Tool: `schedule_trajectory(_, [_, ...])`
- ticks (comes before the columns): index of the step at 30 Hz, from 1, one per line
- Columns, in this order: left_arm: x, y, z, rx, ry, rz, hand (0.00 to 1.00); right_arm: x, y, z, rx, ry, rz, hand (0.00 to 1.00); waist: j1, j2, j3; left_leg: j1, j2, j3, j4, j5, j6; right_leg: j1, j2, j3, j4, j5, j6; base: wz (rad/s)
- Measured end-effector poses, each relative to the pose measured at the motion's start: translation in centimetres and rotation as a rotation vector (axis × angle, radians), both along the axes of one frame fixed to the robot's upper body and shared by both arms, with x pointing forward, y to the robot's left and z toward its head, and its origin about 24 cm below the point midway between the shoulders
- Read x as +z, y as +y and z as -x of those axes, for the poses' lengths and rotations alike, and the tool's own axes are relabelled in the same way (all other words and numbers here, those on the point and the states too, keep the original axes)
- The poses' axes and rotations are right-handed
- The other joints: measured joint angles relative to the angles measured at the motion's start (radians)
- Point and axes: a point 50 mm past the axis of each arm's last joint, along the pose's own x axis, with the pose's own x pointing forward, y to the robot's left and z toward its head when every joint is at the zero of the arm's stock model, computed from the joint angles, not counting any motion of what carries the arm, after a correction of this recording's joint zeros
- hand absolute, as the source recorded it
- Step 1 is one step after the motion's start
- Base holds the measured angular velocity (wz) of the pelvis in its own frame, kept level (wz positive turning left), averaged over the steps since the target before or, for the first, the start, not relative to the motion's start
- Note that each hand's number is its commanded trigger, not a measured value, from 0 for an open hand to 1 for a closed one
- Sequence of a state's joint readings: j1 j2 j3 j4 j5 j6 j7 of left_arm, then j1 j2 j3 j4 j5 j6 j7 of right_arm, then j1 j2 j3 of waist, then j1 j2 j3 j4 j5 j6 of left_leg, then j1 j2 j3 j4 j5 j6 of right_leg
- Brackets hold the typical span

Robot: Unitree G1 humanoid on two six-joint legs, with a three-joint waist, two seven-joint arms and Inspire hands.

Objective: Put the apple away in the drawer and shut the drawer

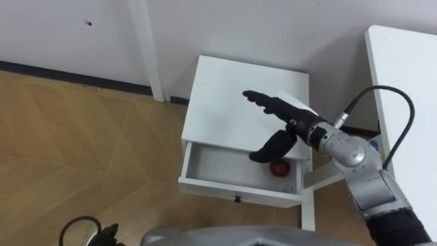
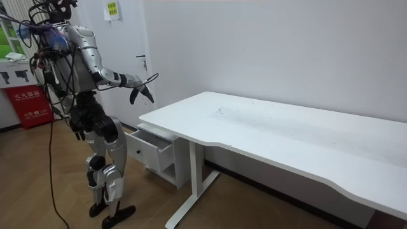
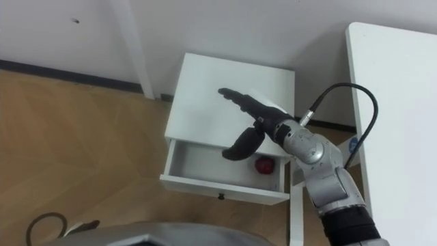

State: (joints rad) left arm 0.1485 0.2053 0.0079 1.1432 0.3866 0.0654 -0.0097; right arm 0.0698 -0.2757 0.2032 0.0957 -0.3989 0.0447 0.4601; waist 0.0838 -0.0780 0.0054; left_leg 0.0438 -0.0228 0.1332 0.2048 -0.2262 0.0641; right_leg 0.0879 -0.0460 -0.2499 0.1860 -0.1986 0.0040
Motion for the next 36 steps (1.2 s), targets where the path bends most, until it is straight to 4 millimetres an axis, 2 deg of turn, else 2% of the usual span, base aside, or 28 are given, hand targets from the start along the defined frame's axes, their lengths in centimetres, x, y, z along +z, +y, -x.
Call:
schedule_trajectory(6, [-0.1,-0.2,0.4,0.015,0.004,0.006,0.0,-0.2,-0.4,0.1,-0.032,-0.004,0.002,0.0,-0.005,0.004,0.0009,-0.001,0.0,-0.001,0.0,0.0,0.0,0.0,0.0,0.0,-0.002,0.0,0.0,0.0])
schedule_trajectory(9, [0.0,-0.3,0.6,0.029,-0.007,0.009,0.0,-0.6,-1.4,0.5,-0.095,0.0,0.0,0.0,-0.007,0.011,-0.0041,-0.001,-0.001,0.0,-0.002,0.0,0.0,-0.001,-0.001,0.0,-0.002,0.0,0.001,0.0])
schedule_trajectory(12, [-0.1,-0.3,1.2,0.035,0.007,0.008,0.0,-2.4,-2.8,1.6,-0.186,0.062,-0.009,0.0,-0.018,0.015,-0.0096,0.004,-0.001,0.0,-0.001,0.0,0.0,0.005,-0.002,0.0,-0.002,0.0,0.001,0.01])
schedule_trajectory(14, [-0.1,-0.3,1.9,0.04,0.021,0.003,0.0,-4.8,-4.1,3.3,-0.262,0.155,0.026,0.0,-0.026,0.014,-0.0115,0.011,-0.002,0.002,0.0,0.0,0.0,0.011,-0.003,0.0,-0.001,0.0,0.001,0.0])
schedule_trajectory(15, [-0.1,-0.3,2.0,0.04,0.023,0.003,0.0,-5.5,-4.4,3.9,-0.284,0.184,0.033,0.0,-0.029,0.018,-0.0099,0.013,-0.002,0.002,0.0,0.0,0.0,0.014,-0.004,-0.001,-0.001,0.0,0.001,0.03])
schedule_trajectory(18, [-0.1,0.0,2.2,0.062,0.021,-0.01,0.0,-9.1,-7.3,8.0,-0.478,0.365,0.063,0.0,-0.044,0.021,-0.0092,0.014,-0.004,0.003,-0.001,-0.004,0.006,0.02,-0.008,-0.012,0.005,-0.003,0.006,0.05])
schedule_trajectory(19, [-0.1,0.0,2.2,0.064,0.019,-0.013,0.0,-9.6,-7.8,8.6,-0.508,0.391,0.071,0.0,-0.054,0.02,-0.0109,0.012,-0.004,0.004,0.002,-0.006,0.008,0.019,-0.01,-0.016,0.01,-0.004,0.008,0.11])
schedule_trajectory(20, [-0.1,0.0,2.3,0.066,0.021,-0.014,0.0,-10.5,-8.9,10.0,-0.581,0.443,0.093,0.0,-0.067,0.03,-0.0082,0.011,-0.004,0.004,0.008,-0.009,0.012,0.009,-0.016,-0.022,0.04,-0.01,0.012,0.11])
schedule_trajectory(21, [-0.1,-0.1,2.3,0.066,0.022,-0.013,0.0,-10.9,-9.5,10.7,-0.619,0.468,0.106,0.0,-0.074,0.032,-0.0098,0.006,-0.005,0.004,0.019,-0.015,0.015,0.0,-0.02,-0.026,0.058,-0.016,0.013,0.09])
schedule_trajectory(23, [-0.1,-0.2,2.0,0.071,0.016,-0.005,0.0,-12.0,-11.2,13.5,-0.736,0.554,0.16,0.0,-0.085,0.038,-0.0058,-0.008,-0.01,0.017,0.058,-0.033,0.028,-0.059,-0.05,-0.028,0.195,-0.044,0.028,0.0])
schedule_trajectory(24, [-0.1,-0.2,1.9,0.074,0.012,-0.004,0.0,-12.2,-11.4,14.0,-0.745,0.57,0.179,0.0,-0.086,0.048,-0.0077,-0.009,-0.009,0.023,0.068,-0.038,0.032,-0.086,-0.062,-0.029,0.257,-0.047,0.032,-0.06])
schedule_trajectory(25, [-0.1,0.0,1.7,0.083,0.006,-0.005,0.0,-12.5,-11.5,14.9,-0.762,0.601,0.198,0.0,-0.095,0.044,-0.0064,-0.013,-0.015,0.027,0.088,-0.048,0.041,-0.15,-0.095,-0.031,0.399,-0.046,0.033,0.05])
schedule_trajectory(26, [0.0,0.4,1.6,0.085,0.004,-0.01,0.0,-12.9,-11.6,16.0,-0.784,0.645,0.204,0.0,-0.111,0.04,-0.0075,-0.015,-0.034,0.027,0.112,-0.06,0.055,-0.212,-0.136,-0.028,0.548,-0.033,0.039,0.12])
schedule_trajectory(27, [0.0,0.6,1.5,0.084,0.007,-0.01,0.0,-13.1,-11.7,16.5,-0.792,0.662,0.211,0.0,-0.114,0.036,-0.0076,-0.016,-0.042,0.026,0.125,-0.066,0.061,-0.241,-0.153,-0.024,0.61,-0.014,0.038,0.13])
schedule_trajectory(28, [0.0,0.6,1.2,0.083,0.011,-0.005,0.0,-13.3,-11.9,18.0,-0.825,0.709,0.222,0.0,-0.116,0.042,-0.0088,-0.019,-0.044,0.029,0.158,-0.082,0.074,-0.299,-0.173,-0.005,0.714,0.058,0.031,0.0])
schedule_trajectory(29, [0.0,0.6,1.2,0.083,0.009,-0.004,0.0,-13.5,-12.1,19.3,-0.86,0.755,0.223,0.0,-0.116,0.063,-0.0073,-0.023,-0.039,0.027,0.183,-0.096,0.085,-0.362,-0.189,0.005,0.81,0.162,0.031,-0.05])
schedule_trajectory(30, [0.1,0.7,1.2,0.084,0.007,-0.005,0.0,-13.6,-12.1,19.7,-0.868,0.773,0.224,0.0,-0.116,0.069,-0.0073,-0.026,-0.038,0.026,0.196,-0.1,0.092,-0.399,-0.199,0.01,0.854,0.225,0.036,-0.12])
schedule_trajectory(31, [0.2,1.0,1.2,0.087,0.005,-0.012,0.0,-13.8,-12.0,20.8,-0.878,0.814,0.231,0.0,-0.117,0.083,-0.0098,-0.037,-0.032,0.027,0.221,-0.108,0.106,-0.49,-0.198,0.049,0.944,0.343,0.032,-0.19])
schedule_trajectory(32, [0.2,1.2,1.3,0.092,0.007,-0.017,0.0,-13.9,-11.8,21.6,-0.885,0.846,0.235,0.0,-0.121,0.093,-0.0112,-0.061,-0.021,0.038,0.249,-0.114,0.116,-0.592,-0.194,0.057,1.087,0.3,0.037,-0.29])
schedule_trajectory(33, [0.2,1.2,1.3,0.093,0.009,-0.021,0.0,-14.0,-11.6,21.8,-0.886,0.855,0.231,0.0,-0.12,0.098,-0.0092,-0.074,-0.013,0.048,0.261,-0.116,0.119,-0.654,-0.194,0.053,1.18,0.264,0.037,-0.37])
schedule_trajectory(35, [0.3,1.4,1.2,0.122,0.012,-0.027,0.0,-14.4,-10.7,22.9,-0.928,0.892,0.183,0.0,-0.133,0.116,-0.0076,-0.11,0.018,0.058,0.292,-0.118,0.125,-0.892,-0.188,0.001,1.493,0.136,0.022,-0.25])
schedule_trajectory(36, [0.3,1.4,1.1,0.13,0.013,-0.029,0.0,-14.5,-10.4,23.3,-0.942,0.902,0.168,0.0,-0.135,0.123,-0.004,-0.11,0.025,0.061,0.299,-0.12,0.128,-0.944,-0.189,-0.015,1.543,0.112,0.022,-0.09])
